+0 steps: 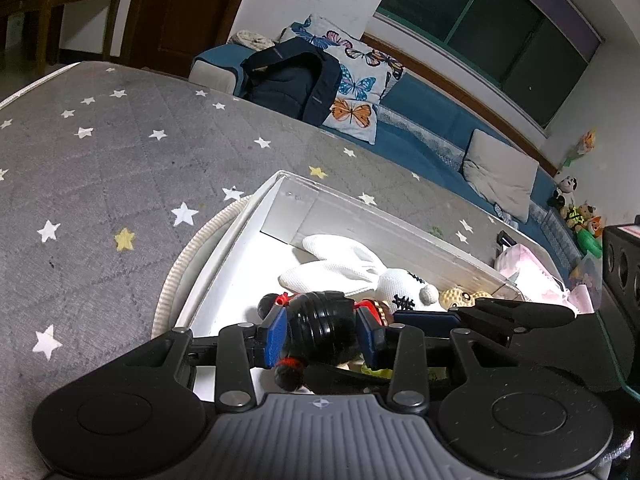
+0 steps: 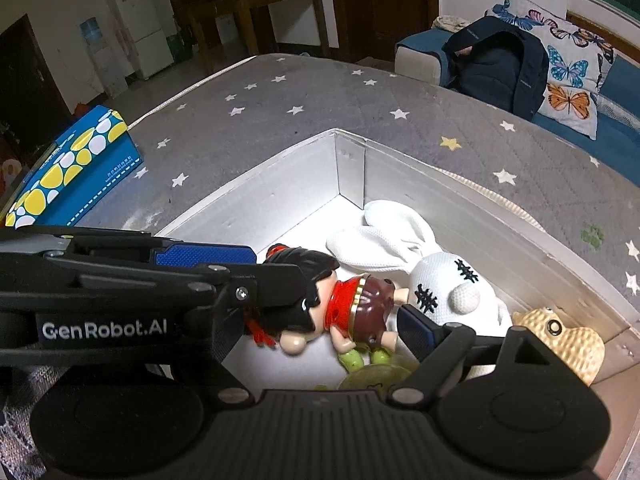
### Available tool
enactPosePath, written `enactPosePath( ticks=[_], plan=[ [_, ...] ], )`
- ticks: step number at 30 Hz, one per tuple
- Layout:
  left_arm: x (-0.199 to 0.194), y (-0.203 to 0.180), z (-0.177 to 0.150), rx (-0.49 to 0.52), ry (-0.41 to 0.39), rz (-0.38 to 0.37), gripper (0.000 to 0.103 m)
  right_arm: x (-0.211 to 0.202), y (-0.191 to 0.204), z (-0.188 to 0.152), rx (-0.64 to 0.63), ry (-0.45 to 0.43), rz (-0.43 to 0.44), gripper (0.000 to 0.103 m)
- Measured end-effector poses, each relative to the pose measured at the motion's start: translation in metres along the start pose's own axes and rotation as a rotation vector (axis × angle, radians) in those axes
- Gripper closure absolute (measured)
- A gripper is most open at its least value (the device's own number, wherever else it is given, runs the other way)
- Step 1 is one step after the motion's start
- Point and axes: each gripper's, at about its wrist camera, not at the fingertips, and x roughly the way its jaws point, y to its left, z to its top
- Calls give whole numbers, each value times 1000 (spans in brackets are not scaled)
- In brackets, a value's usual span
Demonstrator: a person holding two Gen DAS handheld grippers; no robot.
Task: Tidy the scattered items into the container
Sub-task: 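Lower the doll into the box beside the bunny with the right gripper, then open the right gripper to release the doll and withdraw it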
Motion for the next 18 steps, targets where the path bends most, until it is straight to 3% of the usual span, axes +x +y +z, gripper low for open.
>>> enactPosePath(
  ticks=[18],
  plan=[
    [-20,-2,-2,19,-47,-1,63,-32,6,-5,29,-101,-56,17]
  ],
)
